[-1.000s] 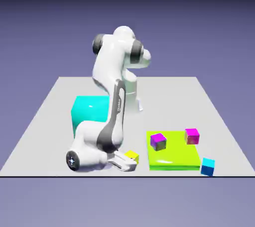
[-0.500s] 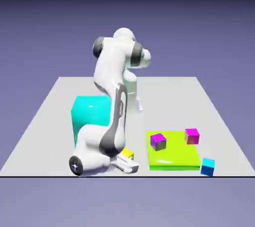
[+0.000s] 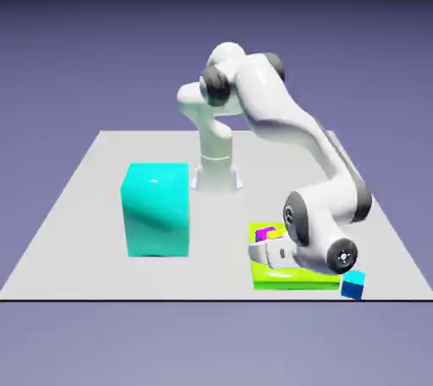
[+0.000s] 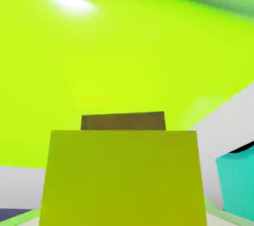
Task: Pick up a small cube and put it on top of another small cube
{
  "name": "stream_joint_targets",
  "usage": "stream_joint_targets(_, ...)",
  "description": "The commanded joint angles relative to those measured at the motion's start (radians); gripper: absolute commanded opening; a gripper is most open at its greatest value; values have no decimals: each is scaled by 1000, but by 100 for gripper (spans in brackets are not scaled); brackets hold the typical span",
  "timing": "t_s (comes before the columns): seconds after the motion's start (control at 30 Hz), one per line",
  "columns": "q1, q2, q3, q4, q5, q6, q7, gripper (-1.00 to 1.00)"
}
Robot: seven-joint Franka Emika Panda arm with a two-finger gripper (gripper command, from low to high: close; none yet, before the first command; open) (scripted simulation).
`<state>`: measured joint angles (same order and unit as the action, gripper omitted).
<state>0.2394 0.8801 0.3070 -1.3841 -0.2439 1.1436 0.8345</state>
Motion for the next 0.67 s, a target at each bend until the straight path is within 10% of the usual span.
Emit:
stream_joint_targets(0.0, 26, 4, 32, 7, -45, -22, -16, -100)
stream_joint_targets(0.53, 126, -19, 283, -172, -373, -44, -91, -100)
stream_joint_targets(0.57, 126, -19, 283, -172, -373, -44, -91, 100)
stream_joint_targets(0.63, 140, -10, 281, -136, -374, -67, -98, 100)
